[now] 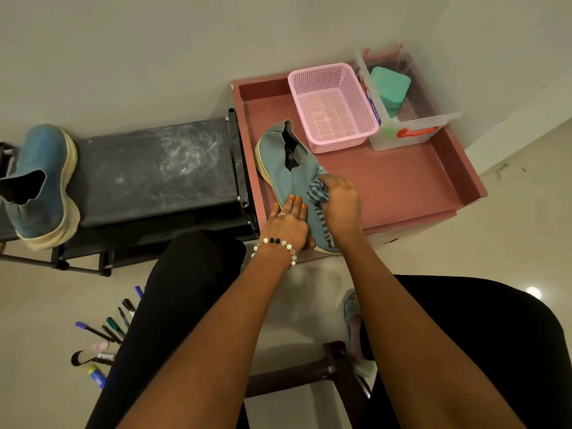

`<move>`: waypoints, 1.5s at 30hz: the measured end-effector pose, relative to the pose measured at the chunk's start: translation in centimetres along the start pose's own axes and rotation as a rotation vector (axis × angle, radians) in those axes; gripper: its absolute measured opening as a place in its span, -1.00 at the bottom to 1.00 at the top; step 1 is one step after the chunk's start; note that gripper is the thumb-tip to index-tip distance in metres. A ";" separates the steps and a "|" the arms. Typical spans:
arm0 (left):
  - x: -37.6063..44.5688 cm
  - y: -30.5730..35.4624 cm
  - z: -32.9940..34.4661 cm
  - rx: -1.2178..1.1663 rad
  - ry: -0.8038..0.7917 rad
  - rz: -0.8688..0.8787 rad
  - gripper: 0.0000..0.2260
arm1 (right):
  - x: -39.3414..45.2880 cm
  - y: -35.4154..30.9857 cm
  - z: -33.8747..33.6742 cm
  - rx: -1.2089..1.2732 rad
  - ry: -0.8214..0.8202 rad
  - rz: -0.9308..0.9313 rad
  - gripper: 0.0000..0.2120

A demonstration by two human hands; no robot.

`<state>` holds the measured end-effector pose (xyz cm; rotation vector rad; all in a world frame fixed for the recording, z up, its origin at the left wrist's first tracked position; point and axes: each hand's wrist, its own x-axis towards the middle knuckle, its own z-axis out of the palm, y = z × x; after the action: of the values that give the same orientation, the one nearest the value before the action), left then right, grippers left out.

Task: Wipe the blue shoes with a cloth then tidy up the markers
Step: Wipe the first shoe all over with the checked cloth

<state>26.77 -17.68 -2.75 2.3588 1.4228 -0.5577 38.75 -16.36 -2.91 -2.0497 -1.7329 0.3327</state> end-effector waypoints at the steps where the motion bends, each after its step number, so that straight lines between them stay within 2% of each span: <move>1: 0.0 0.0 0.0 -0.003 -0.004 -0.002 -0.29 | -0.6 0.1 -0.3 0.000 -0.016 0.004 -0.57; 5: 0.0 0.2 -0.1 -0.008 0.001 -0.017 -0.26 | -5.2 0.7 -0.8 0.026 -0.077 0.039 -0.57; 8: -0.2 0.3 -0.2 0.006 -0.001 -0.014 -0.22 | -7.6 -0.4 -0.7 -0.077 0.036 0.129 -0.60; 13: -0.3 0.0 -0.6 0.007 0.004 0.015 -0.27 | -7.7 -1.4 -0.7 -0.109 -0.054 0.269 -0.70; 19: 0.0 -0.1 -0.7 -0.014 -0.016 0.010 -0.29 | -4.8 0.5 -0.5 -0.074 0.062 0.077 -0.68; 21: 0.1 -0.2 -0.8 -0.021 -0.042 0.008 -0.24 | -3.5 0.6 -0.6 -0.112 0.069 0.009 -0.63; 26: 0.0 -0.1 -1.0 -0.029 -0.069 0.002 -0.21 | -3.1 0.4 -0.5 -0.152 -0.057 0.016 -0.67; 30: -0.4 0.4 -1.2 -0.004 -0.047 -0.021 -0.28 | -5.5 1.6 -2.0 -0.197 -0.275 -0.097 -0.68; 32: -0.9 0.8 -1.6 0.010 -0.047 -0.034 -0.35 | -6.0 1.2 -3.9 -0.095 -0.350 -0.021 -0.70; 35: -1.3 1.3 -1.6 -0.039 -0.068 -0.070 -0.33 | -6.1 1.5 -7.1 0.056 -0.465 0.053 -0.67; 37: -1.4 1.6 -1.4 -0.048 -0.088 -0.104 -0.35 | -6.4 2.6 -9.2 0.154 -0.431 0.123 -0.73; 40: -2.4 2.8 -1.4 -0.036 -0.071 -0.146 -0.46 | -6.9 4.5 -10.7 0.305 -0.236 0.301 -0.77; 43: -3.2 4.9 -0.7 -0.143 0.107 -0.194 -0.60 | -6.3 5.6 -11.3 0.413 -0.120 0.437 -0.78; 45: -3.3 7.0 -0.3 -0.204 0.211 -0.198 -0.49 | -5.8 5.8 -11.6 0.512 -0.068 0.507 -0.80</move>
<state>31.63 -23.15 -0.29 2.1807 1.7298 -0.2015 47.90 -24.72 3.98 -2.0559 -0.9862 0.9047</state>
